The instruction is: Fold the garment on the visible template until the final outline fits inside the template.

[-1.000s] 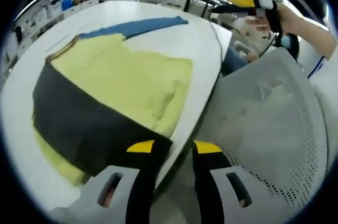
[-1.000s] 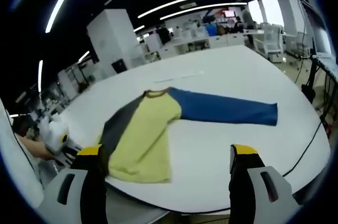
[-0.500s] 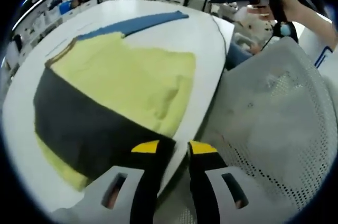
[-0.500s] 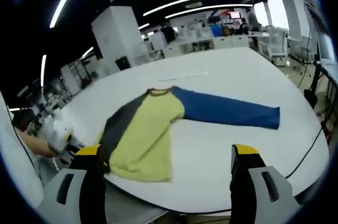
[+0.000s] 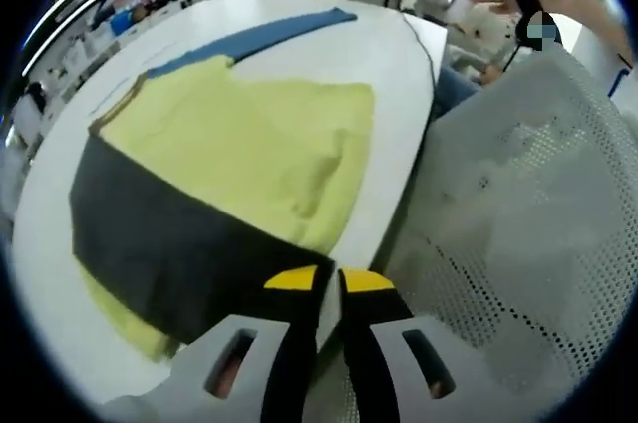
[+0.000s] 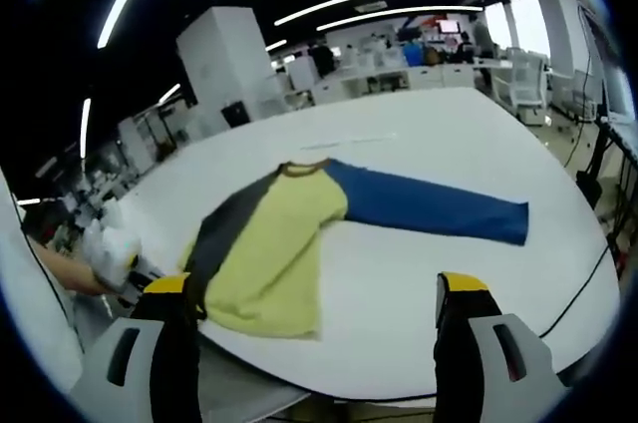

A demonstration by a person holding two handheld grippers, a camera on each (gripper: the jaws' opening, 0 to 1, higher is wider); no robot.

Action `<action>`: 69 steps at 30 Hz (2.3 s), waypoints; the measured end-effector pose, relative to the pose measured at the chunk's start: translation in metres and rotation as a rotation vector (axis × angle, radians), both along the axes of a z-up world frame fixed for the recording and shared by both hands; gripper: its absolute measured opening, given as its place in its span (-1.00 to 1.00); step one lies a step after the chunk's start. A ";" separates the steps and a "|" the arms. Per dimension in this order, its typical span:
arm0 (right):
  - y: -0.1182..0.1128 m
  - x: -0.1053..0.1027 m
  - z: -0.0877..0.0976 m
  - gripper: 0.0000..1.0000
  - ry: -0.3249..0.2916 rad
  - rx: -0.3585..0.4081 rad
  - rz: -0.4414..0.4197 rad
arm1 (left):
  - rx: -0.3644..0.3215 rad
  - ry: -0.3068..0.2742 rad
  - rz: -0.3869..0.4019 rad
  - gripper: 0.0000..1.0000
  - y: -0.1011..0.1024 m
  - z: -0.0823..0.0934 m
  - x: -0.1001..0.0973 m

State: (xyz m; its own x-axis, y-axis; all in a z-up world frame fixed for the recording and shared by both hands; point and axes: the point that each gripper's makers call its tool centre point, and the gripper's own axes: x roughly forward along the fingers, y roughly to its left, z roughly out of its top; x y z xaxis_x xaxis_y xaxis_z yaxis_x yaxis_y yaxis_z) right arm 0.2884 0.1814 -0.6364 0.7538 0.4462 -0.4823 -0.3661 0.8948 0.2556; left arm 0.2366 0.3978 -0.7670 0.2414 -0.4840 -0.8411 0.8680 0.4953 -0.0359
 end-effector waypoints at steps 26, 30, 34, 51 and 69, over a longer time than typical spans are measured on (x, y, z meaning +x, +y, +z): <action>-0.021 0.011 -0.005 0.97 0.002 0.024 0.067 | -0.212 0.193 0.393 -1.00 0.005 -0.001 0.007; -0.025 0.013 -0.003 0.97 0.004 0.031 0.076 | -0.279 0.237 0.451 -1.00 0.008 0.006 0.005; -0.027 0.015 -0.001 0.97 -0.004 0.031 0.082 | -0.350 0.213 0.466 -1.00 0.014 0.026 0.010; 0.015 0.011 0.001 0.97 -0.014 0.051 0.034 | -0.728 0.141 0.679 -1.00 0.075 0.119 0.062; 0.037 0.029 0.000 0.96 0.004 0.046 0.048 | -0.836 0.050 0.817 -1.00 0.142 0.154 0.083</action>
State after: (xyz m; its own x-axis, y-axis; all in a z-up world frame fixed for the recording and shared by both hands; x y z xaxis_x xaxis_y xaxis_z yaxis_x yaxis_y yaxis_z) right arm 0.3172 0.2182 -0.6367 0.7290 0.5032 -0.4640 -0.4069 0.8637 0.2974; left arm 0.3196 0.5399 -0.6132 0.7124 -0.6071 -0.3520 0.2903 0.7117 -0.6397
